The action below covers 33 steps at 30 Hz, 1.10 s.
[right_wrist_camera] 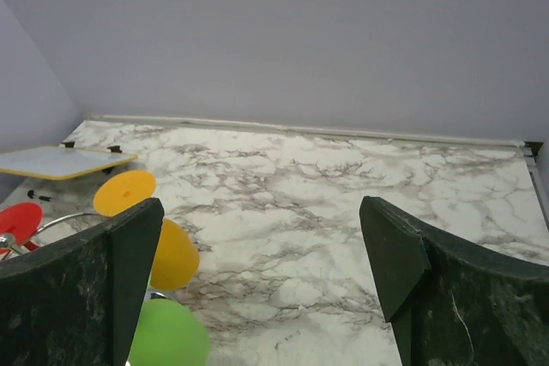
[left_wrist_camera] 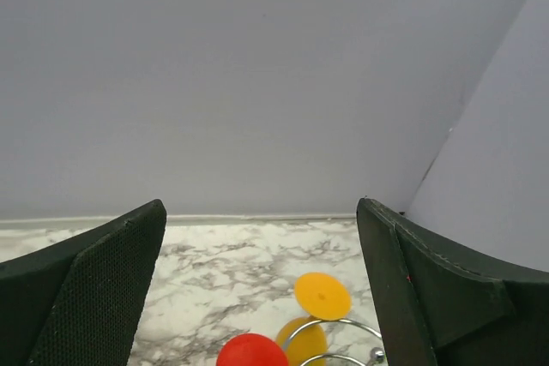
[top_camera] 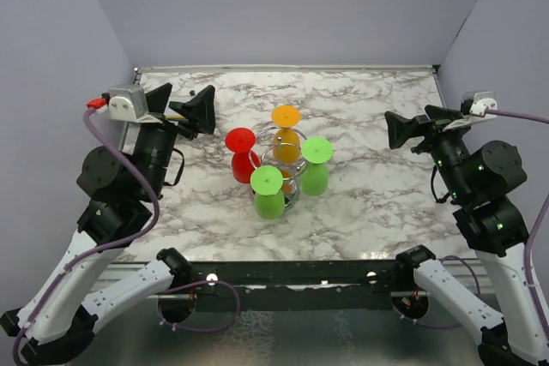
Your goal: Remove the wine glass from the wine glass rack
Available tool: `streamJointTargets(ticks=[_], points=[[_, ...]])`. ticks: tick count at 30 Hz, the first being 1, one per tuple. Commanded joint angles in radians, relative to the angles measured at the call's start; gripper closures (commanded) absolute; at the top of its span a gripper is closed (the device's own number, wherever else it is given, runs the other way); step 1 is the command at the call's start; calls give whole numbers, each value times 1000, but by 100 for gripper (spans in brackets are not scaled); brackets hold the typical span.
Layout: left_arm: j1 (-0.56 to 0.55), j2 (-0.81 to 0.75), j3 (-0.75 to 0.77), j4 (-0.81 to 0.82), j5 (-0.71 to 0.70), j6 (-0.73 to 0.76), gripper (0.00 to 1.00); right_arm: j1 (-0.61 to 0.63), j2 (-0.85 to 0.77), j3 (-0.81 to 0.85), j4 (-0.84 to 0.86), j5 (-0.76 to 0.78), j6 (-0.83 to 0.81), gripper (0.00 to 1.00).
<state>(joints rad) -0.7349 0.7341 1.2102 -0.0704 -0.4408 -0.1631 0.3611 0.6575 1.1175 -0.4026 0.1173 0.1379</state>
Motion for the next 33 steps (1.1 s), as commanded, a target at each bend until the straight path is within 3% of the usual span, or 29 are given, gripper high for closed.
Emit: streamJointTargets(ticks=[1, 7, 19, 27, 33], points=[[84, 6, -81, 67, 52, 30, 4, 9, 36, -29, 17, 65, 36, 0], [197, -3, -208, 123, 81, 62, 2, 17, 59, -74, 21, 141, 128, 0], [315, -28, -373, 231, 79, 117, 1, 29, 10, -195, 126, -25, 176, 0], [334, -63, -424, 286, 79, 133, 1, 33, 28, -225, 179, -317, 22, 0], [337, -68, -428, 302, 96, 128, 1, 35, 116, -173, 160, -447, 36, 0]])
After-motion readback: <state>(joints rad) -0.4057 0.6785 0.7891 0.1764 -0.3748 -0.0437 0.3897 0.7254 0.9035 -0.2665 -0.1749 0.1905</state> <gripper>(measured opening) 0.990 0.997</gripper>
